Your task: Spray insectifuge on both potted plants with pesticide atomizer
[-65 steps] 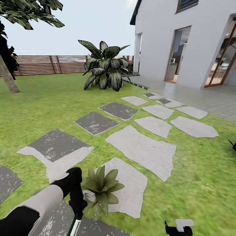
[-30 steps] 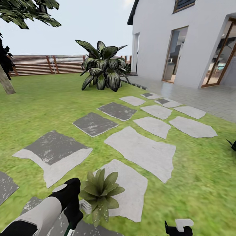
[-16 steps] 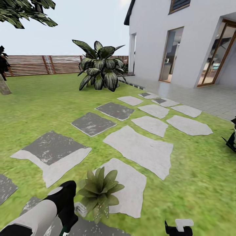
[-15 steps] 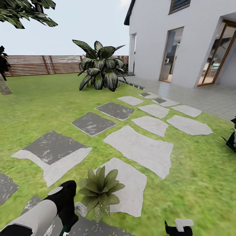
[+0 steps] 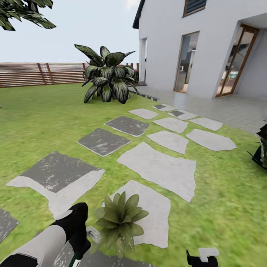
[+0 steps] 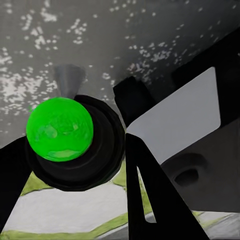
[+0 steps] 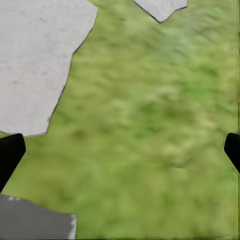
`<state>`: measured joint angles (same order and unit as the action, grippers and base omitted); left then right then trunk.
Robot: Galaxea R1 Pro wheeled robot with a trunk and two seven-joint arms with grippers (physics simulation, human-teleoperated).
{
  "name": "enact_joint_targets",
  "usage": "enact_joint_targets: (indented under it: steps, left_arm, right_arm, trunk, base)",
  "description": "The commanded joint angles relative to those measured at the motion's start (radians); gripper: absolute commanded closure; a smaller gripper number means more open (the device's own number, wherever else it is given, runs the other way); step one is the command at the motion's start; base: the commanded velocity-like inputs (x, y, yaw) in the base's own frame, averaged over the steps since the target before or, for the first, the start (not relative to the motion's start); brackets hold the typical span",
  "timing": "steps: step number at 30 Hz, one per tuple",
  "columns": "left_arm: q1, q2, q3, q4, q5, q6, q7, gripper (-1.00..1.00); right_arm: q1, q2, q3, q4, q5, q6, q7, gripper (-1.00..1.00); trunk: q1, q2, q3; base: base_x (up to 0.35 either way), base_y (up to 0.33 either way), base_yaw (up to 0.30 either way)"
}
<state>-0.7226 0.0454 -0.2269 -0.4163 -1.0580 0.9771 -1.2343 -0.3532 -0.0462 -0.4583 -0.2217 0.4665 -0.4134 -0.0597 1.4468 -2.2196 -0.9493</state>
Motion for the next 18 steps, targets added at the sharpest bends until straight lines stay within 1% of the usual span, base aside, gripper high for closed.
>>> enact_joint_targets:
  steps: [1,3,5,12,14,18]
  left_arm:
    - [0.000,0.000,-0.003,-0.002,-0.007,0.008,-0.010,1.00]
    - [0.000,0.000,-0.003,-0.002,-0.007,0.008,-0.010,1.00]
    - [0.000,0.000,-0.003,-0.002,-0.007,0.008,-0.010,1.00]
    - [0.000,0.001,-0.005,0.009,-0.007,0.008,-0.010,1.00]
    - [0.000,0.001,-0.005,0.011,-0.007,0.008,-0.010,1.00]
    - [0.001,0.001,-0.006,0.009,-0.007,0.008,-0.010,1.00]
  right_arm:
    - [-0.001,0.000,-0.005,0.002,0.011,-0.004,-0.005,-1.00]
    - [-0.001,0.000,-0.005,0.001,0.011,-0.004,-0.005,-1.00]
    - [-0.001,0.000,-0.005,0.001,0.011,-0.004,-0.005,-1.00]
    - [-0.001,0.000,-0.005,0.001,0.011,-0.004,-0.005,-1.00]
    - [-0.001,0.000,-0.005,0.001,0.011,-0.004,-0.005,-1.00]
    - [-0.001,0.000,-0.005,0.001,0.011,-0.004,-0.005,-1.00]
  trunk:
    - [0.000,0.000,-0.001]
    - [0.000,0.000,-0.001]
    - [0.000,0.000,-0.001]
    - [0.000,0.000,-0.001]
    - [0.000,0.000,-0.001]
    - [0.000,0.000,-0.001]
  base:
    - [0.032,0.037,-0.298]
    - [0.017,0.019,-0.299]
    - [0.004,0.004,-0.186]
    - [0.001,0.001,-0.032]
    - [-0.054,0.145,-0.001]
    - [-0.130,0.244,0.000]
